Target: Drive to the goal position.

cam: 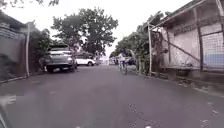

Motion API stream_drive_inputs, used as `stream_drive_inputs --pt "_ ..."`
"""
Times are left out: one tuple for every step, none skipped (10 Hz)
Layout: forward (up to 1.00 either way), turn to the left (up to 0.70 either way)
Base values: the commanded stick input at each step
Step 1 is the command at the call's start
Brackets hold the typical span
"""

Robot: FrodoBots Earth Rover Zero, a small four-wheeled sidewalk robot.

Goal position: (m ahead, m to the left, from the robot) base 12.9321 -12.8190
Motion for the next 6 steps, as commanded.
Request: stream_drive_inputs --pt "1.0 0.0" --pt "1.0 0.0" --pt "1.0 0.0" --pt "1.0 0.0" --pt "1.0 0.0" --pt "1.0 0.0"
